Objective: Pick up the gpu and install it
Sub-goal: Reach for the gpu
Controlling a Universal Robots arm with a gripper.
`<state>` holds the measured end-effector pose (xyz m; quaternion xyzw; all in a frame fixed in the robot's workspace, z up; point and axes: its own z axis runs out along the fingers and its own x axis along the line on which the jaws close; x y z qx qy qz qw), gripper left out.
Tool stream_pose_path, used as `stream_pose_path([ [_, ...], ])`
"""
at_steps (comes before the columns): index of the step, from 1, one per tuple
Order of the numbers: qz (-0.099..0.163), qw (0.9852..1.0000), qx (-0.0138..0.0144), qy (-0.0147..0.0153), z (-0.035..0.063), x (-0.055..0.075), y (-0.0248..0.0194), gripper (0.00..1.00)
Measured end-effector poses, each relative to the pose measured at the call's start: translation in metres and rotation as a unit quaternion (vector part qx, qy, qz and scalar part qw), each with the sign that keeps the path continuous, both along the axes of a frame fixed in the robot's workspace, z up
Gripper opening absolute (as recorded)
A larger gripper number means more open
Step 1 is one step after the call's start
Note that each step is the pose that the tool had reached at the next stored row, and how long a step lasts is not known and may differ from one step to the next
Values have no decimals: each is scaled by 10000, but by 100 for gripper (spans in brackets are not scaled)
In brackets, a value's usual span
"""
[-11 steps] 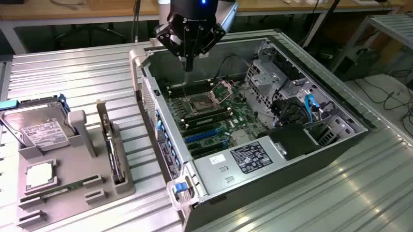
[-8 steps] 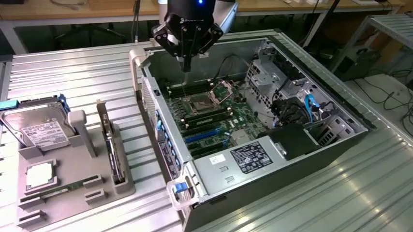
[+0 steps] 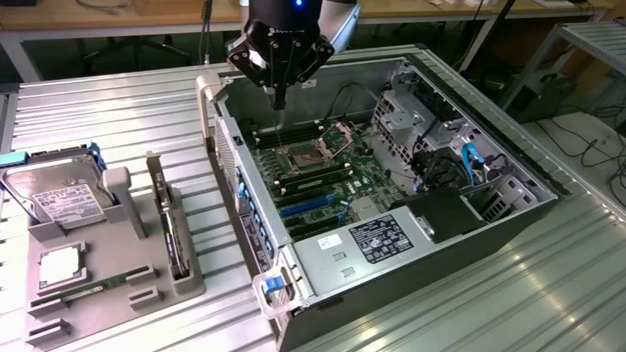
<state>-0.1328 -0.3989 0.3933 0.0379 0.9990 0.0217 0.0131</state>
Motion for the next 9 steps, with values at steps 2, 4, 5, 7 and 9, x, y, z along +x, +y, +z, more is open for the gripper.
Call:
stream_pose_path([
  [2,0,10000,0,0,0,-18,0,11],
  [4,0,10000,0,0,0,-27,1,11],
  [5,0,10000,0,0,0,-32,0,11],
  [7,0,10000,0,0,0,-52,0,11],
  [9,0,10000,0,0,0,-91,0,11],
])
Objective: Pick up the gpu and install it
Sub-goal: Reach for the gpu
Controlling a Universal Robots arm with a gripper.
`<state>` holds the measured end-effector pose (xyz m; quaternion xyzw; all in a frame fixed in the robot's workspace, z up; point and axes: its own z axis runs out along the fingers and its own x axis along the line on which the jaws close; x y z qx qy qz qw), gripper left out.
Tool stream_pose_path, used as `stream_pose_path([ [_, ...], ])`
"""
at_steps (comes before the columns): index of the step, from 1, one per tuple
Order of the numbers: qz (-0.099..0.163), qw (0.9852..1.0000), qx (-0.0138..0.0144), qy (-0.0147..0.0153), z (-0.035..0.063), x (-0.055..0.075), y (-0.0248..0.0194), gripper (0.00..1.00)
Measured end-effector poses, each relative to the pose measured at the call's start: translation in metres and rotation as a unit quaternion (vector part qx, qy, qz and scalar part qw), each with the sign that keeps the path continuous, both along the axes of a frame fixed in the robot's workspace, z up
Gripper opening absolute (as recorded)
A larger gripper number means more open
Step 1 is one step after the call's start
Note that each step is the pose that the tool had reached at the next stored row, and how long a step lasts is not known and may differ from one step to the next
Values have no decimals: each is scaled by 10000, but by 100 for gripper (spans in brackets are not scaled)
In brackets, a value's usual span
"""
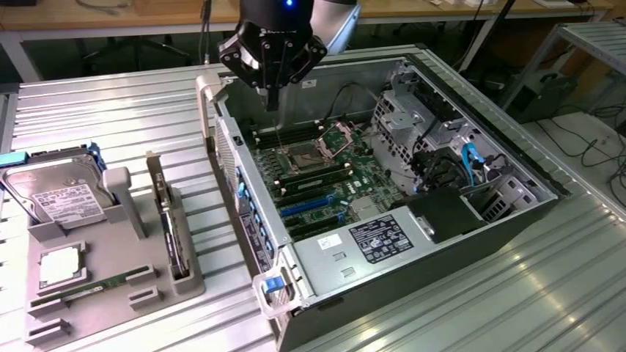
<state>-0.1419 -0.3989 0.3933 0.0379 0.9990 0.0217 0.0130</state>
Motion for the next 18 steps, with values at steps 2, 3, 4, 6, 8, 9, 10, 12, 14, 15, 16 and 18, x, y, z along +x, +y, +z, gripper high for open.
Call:
stream_pose_path([
  [2,1,10000,0,0,0,-34,0,11],
  [3,1,10000,0,0,0,-51,0,11],
  [4,1,10000,1,0,-1,-61,0,11],
  [6,1,10000,0,0,0,-96,0,11],
  [8,1,10000,0,0,0,-117,0,11],
  [9,1,10000,0,0,-1,-127,0,11],
  [10,1,10000,1,0,-1,-138,0,11],
  [12,2,10000,0,0,0,-158,0,11],
  [14,1,10000,1,-1,-1,-177,0,11],
  [15,2,10000,0,0,0,-188,0,11],
  [16,2,10000,0,0,0,-197,0,11],
  [18,2,10000,0,0,0,-219,0,11],
])
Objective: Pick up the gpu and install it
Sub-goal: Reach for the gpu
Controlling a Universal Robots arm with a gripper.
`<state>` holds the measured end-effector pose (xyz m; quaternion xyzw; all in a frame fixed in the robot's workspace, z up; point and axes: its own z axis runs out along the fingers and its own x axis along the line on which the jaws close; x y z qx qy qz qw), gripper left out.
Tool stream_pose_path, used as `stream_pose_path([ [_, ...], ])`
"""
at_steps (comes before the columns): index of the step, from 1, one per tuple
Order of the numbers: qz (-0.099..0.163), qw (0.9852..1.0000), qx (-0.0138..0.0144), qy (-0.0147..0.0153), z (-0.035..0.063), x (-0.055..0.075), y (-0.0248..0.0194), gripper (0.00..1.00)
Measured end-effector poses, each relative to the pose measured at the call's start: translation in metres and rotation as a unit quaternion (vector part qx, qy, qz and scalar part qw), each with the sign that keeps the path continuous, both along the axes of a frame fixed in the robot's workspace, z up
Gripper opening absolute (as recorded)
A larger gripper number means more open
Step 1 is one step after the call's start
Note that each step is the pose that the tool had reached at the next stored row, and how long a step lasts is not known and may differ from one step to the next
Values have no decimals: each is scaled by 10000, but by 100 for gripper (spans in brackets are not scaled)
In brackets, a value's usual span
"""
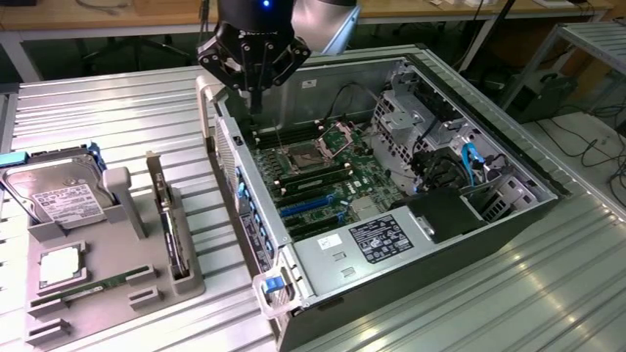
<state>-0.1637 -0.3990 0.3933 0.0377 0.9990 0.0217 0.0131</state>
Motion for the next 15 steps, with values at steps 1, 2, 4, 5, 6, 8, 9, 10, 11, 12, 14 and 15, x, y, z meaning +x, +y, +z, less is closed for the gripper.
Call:
stream_pose_path([
  [1,0,10000,0,0,0,-15,0,11],
  [2,0,10000,0,0,0,-24,0,11],
  [4,0,10000,0,0,0,-45,0,11],
  [5,0,10000,0,0,0,-54,0,11],
  [6,0,10000,0,0,0,-65,0,11],
  [8,1,10000,0,0,0,-86,0,11],
  [9,1,10000,0,0,0,-98,0,11],
  [10,1,10000,0,0,0,-109,0,11],
  [11,1,10000,-1,0,0,-121,0,11],
  [12,3,10000,-1,0,1,-138,0,11],
  [14,6,10000,0,0,0,-181,-1,11],
  [15,8,10000,0,0,0,-203,-2,11],
])
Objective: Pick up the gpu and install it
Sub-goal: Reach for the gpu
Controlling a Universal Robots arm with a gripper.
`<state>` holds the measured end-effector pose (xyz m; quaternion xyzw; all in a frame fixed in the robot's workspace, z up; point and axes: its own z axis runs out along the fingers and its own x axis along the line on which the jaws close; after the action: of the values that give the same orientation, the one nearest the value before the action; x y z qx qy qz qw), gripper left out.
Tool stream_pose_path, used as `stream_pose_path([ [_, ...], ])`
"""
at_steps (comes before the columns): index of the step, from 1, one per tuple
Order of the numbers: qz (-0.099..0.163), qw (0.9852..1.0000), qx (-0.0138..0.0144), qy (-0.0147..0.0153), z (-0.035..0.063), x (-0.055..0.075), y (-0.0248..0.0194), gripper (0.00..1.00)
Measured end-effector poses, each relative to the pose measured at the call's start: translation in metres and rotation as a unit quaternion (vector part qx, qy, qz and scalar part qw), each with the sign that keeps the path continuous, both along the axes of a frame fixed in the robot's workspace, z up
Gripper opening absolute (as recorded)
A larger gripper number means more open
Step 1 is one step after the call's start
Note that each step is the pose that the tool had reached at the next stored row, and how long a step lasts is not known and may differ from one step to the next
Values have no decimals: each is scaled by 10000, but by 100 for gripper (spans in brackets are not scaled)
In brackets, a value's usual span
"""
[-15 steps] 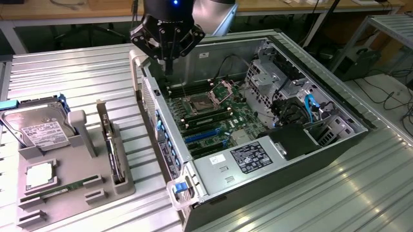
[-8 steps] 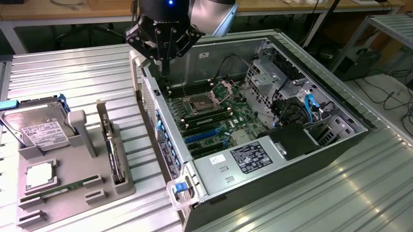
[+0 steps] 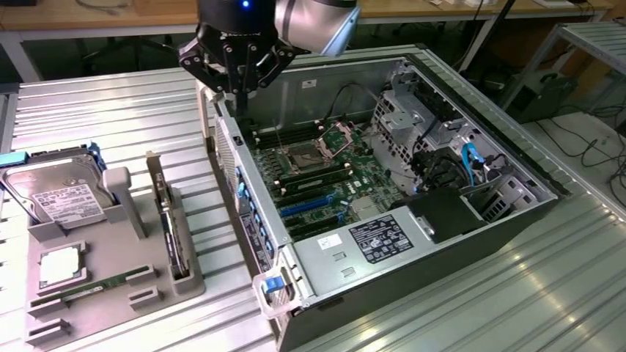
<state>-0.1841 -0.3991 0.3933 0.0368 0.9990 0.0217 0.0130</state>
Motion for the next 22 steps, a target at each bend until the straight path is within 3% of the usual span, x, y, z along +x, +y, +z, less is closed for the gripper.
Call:
stream_pose_path([
  [9,38,10000,0,0,0,-199,-40,11],
  [16,83,10000,1,0,-1,-323,-155,11],
  [17,107,9999,0,0,0,-410,-208,11],
  [18,237,9997,0,0,-1,-535,-233,11],
  [22,370,9993,0,0,-1,-612,-237,11],
])
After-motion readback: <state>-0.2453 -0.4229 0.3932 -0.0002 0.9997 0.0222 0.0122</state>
